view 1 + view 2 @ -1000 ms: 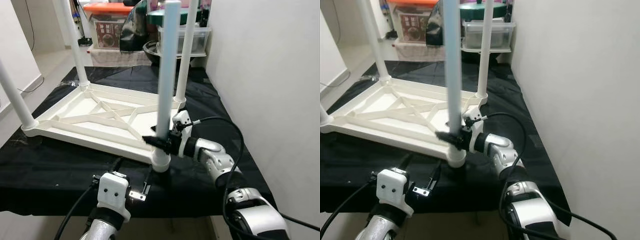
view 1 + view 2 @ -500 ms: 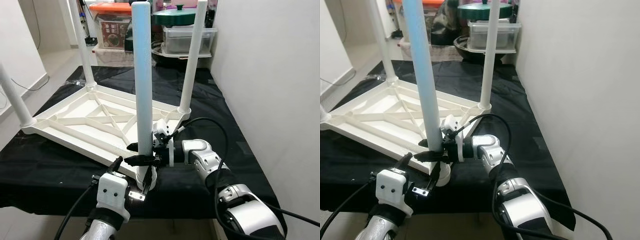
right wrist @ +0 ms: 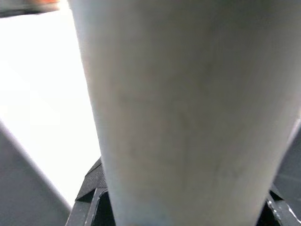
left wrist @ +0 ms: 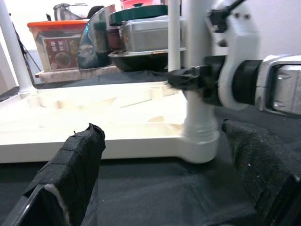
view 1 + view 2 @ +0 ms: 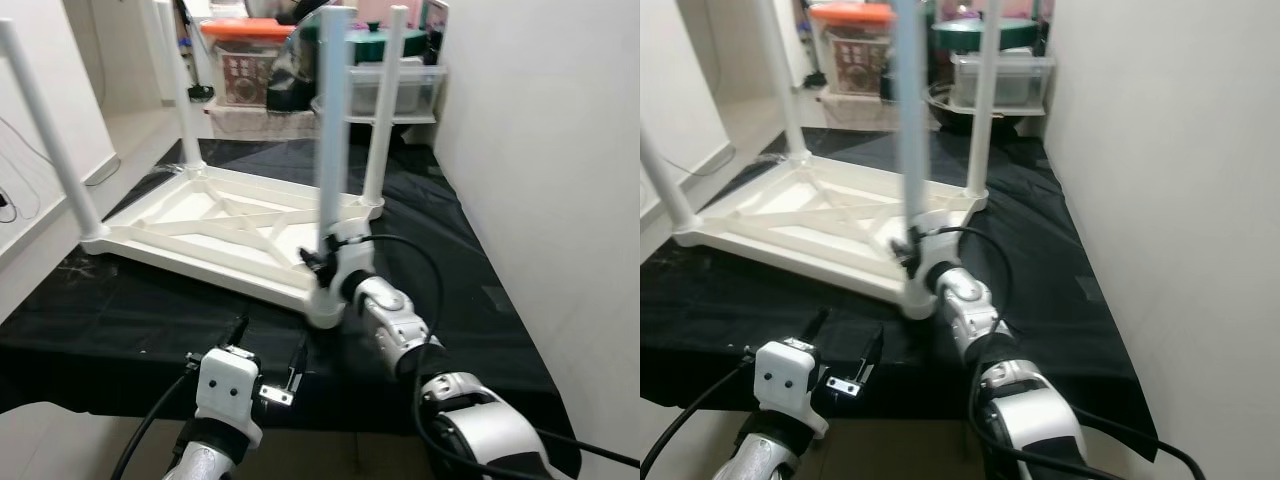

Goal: Building children table

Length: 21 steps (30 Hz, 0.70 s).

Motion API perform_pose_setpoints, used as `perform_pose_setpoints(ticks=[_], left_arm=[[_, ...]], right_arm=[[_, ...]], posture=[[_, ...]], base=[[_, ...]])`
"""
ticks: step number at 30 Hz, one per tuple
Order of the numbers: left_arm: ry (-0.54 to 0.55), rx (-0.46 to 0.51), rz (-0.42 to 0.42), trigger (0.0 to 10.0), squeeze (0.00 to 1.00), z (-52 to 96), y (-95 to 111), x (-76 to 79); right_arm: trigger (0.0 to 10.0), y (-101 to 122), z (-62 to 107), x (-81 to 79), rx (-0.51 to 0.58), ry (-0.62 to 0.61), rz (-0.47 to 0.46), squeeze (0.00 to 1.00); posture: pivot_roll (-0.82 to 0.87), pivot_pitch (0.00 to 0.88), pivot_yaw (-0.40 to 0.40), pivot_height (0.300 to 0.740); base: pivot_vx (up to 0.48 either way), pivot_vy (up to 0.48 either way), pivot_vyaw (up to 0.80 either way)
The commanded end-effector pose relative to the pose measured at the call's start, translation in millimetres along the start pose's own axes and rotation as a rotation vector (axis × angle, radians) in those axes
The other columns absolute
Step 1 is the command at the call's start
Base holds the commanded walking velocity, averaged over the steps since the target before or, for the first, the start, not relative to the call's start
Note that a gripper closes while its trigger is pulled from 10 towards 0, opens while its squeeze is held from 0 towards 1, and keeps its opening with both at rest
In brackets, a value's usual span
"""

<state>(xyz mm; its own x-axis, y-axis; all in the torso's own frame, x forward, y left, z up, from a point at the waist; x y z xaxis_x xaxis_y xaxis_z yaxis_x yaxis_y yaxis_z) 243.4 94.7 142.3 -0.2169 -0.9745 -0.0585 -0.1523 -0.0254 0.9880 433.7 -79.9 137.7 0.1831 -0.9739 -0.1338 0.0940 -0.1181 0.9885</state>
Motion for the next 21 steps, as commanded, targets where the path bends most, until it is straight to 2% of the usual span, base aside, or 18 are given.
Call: perform_pose_setpoints(ticks=[1,2,4,5,6,7,8,9,12,13,17,18,19,20,21], left_arm=[[-0.006,-0.015,-0.002,10.0,0.0,0.5,-5,1.1],[-0.006,-0.015,-0.002,10.0,0.0,0.5,-5,1.1],[-0.008,-0.015,-0.004,10.0,0.0,0.0,-5,0.9],[-0.008,-0.015,-0.004,10.0,0.0,0.0,-5,0.9],[-0.007,-0.013,-0.004,10.0,0.0,-0.4,-4,0.7],[-0.006,-0.013,-0.004,10.0,0.0,-0.5,-4,0.7],[-0.006,-0.013,-0.004,10.0,0.0,-0.5,-4,0.7],[-0.005,-0.012,-0.004,10.0,0.0,-0.5,-4,0.3],[-0.003,-0.012,-0.004,10.0,0.0,-0.4,-4,0.1],[-0.001,-0.012,-0.004,10.0,0.0,-0.3,-4,-0.1],[-0.002,-0.012,-0.003,10.0,0.0,-0.4,-4,0.3],[-0.003,-0.012,-0.002,10.0,0.0,-0.5,-4,0.4],[-0.003,-0.012,-0.002,10.0,0.0,-0.5,-4,0.4],[-0.003,-0.012,-0.001,10.0,0.0,-0.7,-4,0.7],[-0.003,-0.012,-0.001,10.0,0.0,-0.7,-4,0.7]], right_arm=[[0.0,-23,11.4,33.0,-0.065,-0.246,-0.095,0.0],[0.0,-23,11.4,33.0,-0.065,-0.246,-0.095,0.0],[0.0,-34,21.8,36.9,-0.07,-0.406,-0.162,0.0],[0.0,-34,21.8,36.9,-0.07,-0.406,-0.162,0.0],[0.0,-44,23.9,22.3,-0.099,-0.411,-0.209,0.0],[0.0,-48,23.7,15.9,-0.111,-0.397,-0.222,0.0],[0.0,-48,23.7,15.9,-0.111,-0.397,-0.222,0.0],[10.0,-49,21.3,3.2,-0.116,-0.334,-0.224,0.0],[10.0,-49,19.8,-4.8,-0.117,-0.297,-0.222,0.0],[10.0,-39,15.1,-22.1,-0.071,-0.165,-0.227,1.0],[10.0,-30,13.2,-28.3,-0.028,-0.115,-0.229,1.0],[10.0,-21,11.0,-28.9,0.014,-0.074,-0.224,1.0],[10.0,-14,9.7,-34.1,0.031,-0.015,-0.241,0.0],[10.0,-5,9.0,-40.3,0.062,0.089,-0.24,0.0],[10.0,-5,9.0,-40.3,0.062,0.089,-0.24,0.0]], posture=[[0.05,0.0,-0.033,0.74],[0.05,0.0,-0.033,0.74],[0.05,0.0,-0.03,0.74],[0.05,0.0,-0.03,0.74],[0.06,0.0,-0.035,0.74],[0.06,0.0,-0.035,0.74],[0.06,0.0,-0.035,0.74],[0.06,0.0,-0.035,0.74],[0.06,0.0,-0.035,0.74],[0.05,0.0,-0.038,0.74],[0.05,0.0,-0.038,0.74],[0.05,0.0,-0.038,0.74],[0.05,0.0,-0.038,0.74],[0.05,0.0,-0.038,0.74],[0.05,0.0,-0.038,0.74]], base=[[0.0,0.0,0.0],[0.0,0.0,0.0],[0.0,0.0,0.0],[0.0,0.0,0.0],[0.0,0.0,0.0],[0.0,0.0,0.0],[0.0,0.0,0.0],[0.0,0.0,0.0],[0.0,0.0,0.0],[0.0,0.0,0.0],[0.0,0.0,0.0],[0.0,0.0,0.0],[0.0,0.0,0.0],[0.0,0.0,0.0],[0.0,0.0,0.0]])
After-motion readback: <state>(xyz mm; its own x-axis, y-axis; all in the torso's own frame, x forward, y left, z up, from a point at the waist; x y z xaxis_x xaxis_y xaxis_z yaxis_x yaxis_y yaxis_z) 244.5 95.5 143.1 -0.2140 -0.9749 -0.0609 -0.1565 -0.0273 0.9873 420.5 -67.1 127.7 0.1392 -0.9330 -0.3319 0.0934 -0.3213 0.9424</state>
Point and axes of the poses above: a point about 5 cm out from each wrist's last joint towards the gripper, its own z axis pointing back from the gripper into the wrist, its own y axis along the axis of the wrist's last joint, x = y × z, the point moved 5 cm from there along -z, pointing out of the wrist towards the gripper, and after that the axes turned 3 degrees about -z, right-handed, at the moved point
